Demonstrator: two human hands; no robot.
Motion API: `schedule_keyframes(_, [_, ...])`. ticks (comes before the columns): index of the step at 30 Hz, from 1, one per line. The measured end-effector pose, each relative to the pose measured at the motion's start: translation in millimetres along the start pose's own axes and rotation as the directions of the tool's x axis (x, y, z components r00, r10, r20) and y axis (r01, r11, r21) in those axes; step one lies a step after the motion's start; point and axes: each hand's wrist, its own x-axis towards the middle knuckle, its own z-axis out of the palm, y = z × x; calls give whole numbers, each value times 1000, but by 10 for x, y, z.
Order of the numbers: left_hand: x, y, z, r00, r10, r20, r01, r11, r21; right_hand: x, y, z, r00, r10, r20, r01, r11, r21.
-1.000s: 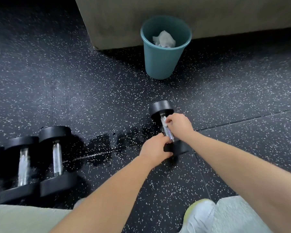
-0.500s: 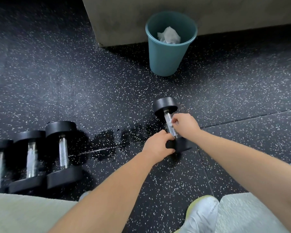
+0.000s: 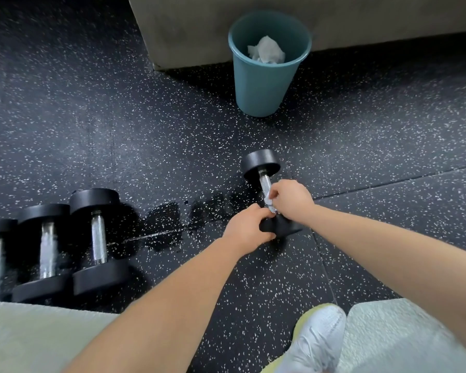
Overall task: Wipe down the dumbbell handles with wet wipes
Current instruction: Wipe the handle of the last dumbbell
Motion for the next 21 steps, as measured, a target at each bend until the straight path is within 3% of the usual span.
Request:
schedule_keyframes(5, [2, -8, 4, 1000, -12, -19, 12, 1000, -20, 183, -97, -109, 993, 42, -107, -31, 995, 100])
schedule_keyframes(10, [7, 9, 9, 999, -36, -14, 36, 999, -32, 212, -66, -76, 996, 79, -52, -70, 986, 154])
schedule_keyframes(16, [28, 5, -30, 999, -46, -27, 44, 996, -74, 46, 95, -226, 957, -50, 285, 63, 997, -37])
schedule_keyframes(21, [22, 16, -14, 998, -51, -38, 48, 995, -87, 158, -2, -116, 998, 58, 10, -59, 985, 162])
